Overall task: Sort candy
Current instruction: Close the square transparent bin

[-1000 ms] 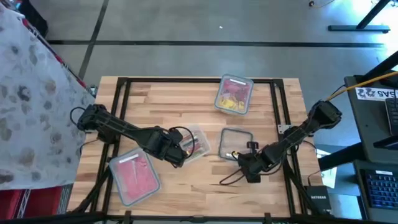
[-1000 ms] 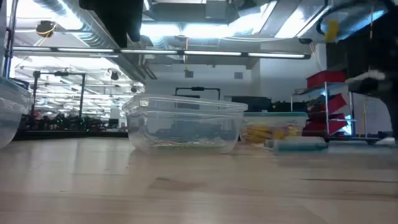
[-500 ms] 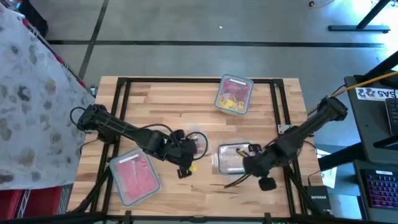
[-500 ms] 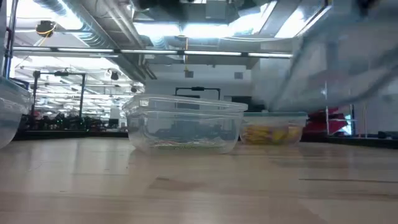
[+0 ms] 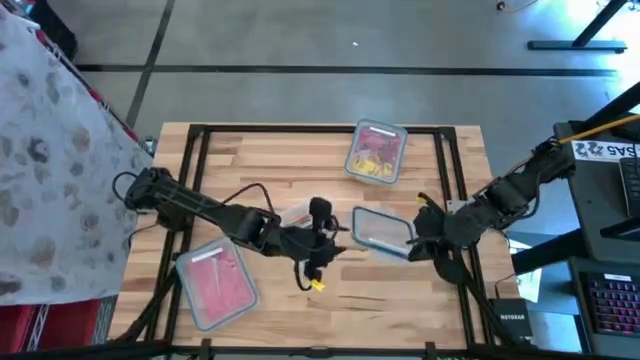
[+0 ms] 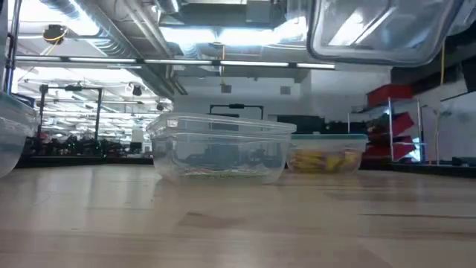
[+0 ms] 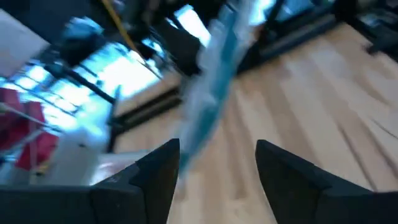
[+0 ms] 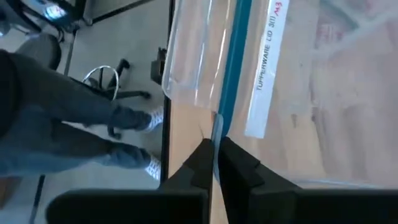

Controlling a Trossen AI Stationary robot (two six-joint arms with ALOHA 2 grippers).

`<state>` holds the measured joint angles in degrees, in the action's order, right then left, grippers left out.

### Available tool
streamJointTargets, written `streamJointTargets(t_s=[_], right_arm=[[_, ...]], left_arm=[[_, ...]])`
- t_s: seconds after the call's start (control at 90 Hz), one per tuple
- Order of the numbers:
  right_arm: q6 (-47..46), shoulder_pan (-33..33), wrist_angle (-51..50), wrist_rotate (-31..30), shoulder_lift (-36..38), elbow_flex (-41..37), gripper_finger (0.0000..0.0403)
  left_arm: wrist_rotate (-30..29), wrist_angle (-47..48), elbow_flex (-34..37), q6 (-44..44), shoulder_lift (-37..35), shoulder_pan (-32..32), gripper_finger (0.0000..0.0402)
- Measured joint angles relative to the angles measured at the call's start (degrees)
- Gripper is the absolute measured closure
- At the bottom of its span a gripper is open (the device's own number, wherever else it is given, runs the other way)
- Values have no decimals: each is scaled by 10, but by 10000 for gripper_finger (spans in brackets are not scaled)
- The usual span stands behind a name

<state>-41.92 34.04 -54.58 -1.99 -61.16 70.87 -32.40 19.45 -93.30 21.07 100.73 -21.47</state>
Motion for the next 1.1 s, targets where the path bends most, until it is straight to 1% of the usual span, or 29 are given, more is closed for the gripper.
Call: streamJointTargets(t_s=[0.1, 0.167, 0.267, 0.4, 0.467, 0.533, 0.656, 0.722, 0.844, 0.978, 1.1], right_arm=[[7, 0, 12, -2, -6, 0, 403], [14, 0, 11, -7, -10, 0, 403], [18, -1, 19, -21, -13, 0, 403], [30, -1, 49, -30, -14, 0, 403], [32, -1, 58, -33, -14, 0, 403], [32, -1, 56, -35, -14, 0, 403], [32, -1, 57, -42, -14, 0, 403], [33, -1, 61, -48, -14, 0, 403], [66, 0, 90, -74, -13, 0, 399], [156, 0, 122, -125, -12, 0, 374], [206, -22, 108, -192, -15, 19, 322]], left_arm=[[-22, -19, 0, 6, 0, 1, 205], [-21, -27, 0, 6, 0, 2, 205], [0, -26, 0, 6, 4, 2, 205], [-5, -28, 0, 11, 18, 3, 213], [-15, -28, 0, 9, 23, 3, 230], [-18, -27, 0, 2, 24, 4, 256], [-47, -23, -2, -22, 23, -3, 323], [-48, -10, -7, -42, 21, -7, 358], [-47, 25, -27, -77, 19, -13, 362], [-51, 87, -49, -133, 16, -15, 362], [-54, 140, -64, -193, 16, -14, 363]])
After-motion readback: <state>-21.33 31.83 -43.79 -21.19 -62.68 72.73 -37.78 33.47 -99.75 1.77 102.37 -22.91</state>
